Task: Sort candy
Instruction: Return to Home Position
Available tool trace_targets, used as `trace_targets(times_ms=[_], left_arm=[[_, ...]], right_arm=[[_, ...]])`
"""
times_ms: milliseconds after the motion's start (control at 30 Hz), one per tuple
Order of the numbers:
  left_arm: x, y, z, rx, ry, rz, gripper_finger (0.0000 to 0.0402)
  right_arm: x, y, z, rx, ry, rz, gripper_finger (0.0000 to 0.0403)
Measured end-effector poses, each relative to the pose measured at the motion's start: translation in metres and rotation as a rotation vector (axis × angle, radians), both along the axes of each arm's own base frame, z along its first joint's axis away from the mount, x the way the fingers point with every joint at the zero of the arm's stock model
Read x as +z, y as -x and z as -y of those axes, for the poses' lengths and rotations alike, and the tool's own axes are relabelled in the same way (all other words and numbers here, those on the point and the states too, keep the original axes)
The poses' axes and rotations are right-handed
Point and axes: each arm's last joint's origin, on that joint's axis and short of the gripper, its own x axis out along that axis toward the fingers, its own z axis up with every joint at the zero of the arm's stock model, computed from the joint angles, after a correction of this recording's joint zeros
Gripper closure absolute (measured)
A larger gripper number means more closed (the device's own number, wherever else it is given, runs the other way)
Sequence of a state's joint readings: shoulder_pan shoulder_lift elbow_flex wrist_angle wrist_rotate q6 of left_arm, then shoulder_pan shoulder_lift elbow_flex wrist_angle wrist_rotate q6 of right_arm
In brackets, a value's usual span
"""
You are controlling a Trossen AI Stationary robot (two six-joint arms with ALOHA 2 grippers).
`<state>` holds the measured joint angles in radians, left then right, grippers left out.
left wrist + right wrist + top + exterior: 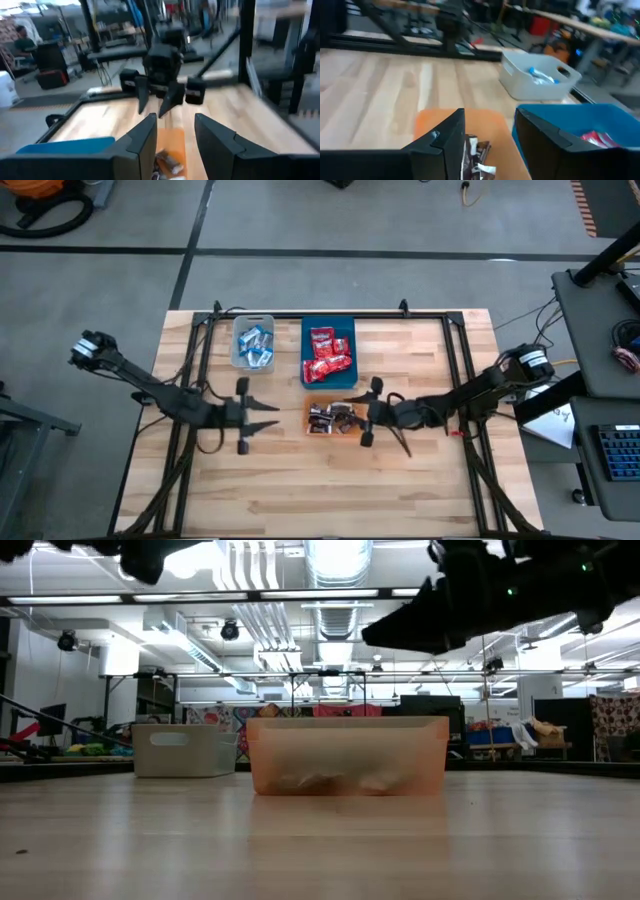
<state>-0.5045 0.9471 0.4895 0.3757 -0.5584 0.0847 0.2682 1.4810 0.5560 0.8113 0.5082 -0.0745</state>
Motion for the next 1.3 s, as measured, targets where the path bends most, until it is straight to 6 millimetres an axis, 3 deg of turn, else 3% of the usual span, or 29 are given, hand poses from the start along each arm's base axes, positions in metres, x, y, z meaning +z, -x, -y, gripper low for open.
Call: trace_targets(times_ms=[133,333,467,667,833,1067,1300], left_arm=[[-0.014,0.023,-0.015,0.01,0.06,0.114,0.0285],[-0.012,0.05,-0.043,0.102,0.032,0.229,0.0285],[-0.014,0.066,-0.061,0.199,0.006,0.153,0.0285],[-0.014,0.095,-0.068,0.061,0.072,0.184,0.0285],[-0.016,0.114,-0.074,0.058,0.099,0.246,0.0285],[-0.028,0.111,-0.077,0.22,0.088,0.216,0.0285],[-0.044,0.106,-0.077,0.271,0.02,0.174,0.0285]], right_arm=[[-0.001,0.015,0.01,0.022,0.045,0.066,0.0243],[0.015,0.036,0.032,-0.037,0.067,0.171,0.0245],[0.026,0.049,0.043,-0.026,0.087,0.196,0.0245],[0.028,0.088,0.048,-0.006,0.091,0.266,0.0245],[0.023,0.115,0.053,-0.013,0.08,0.325,0.0246],[0.024,0.131,0.054,-0.002,0.104,0.382,0.0246],[0.018,0.149,0.056,0.007,0.069,0.444,0.0246]])
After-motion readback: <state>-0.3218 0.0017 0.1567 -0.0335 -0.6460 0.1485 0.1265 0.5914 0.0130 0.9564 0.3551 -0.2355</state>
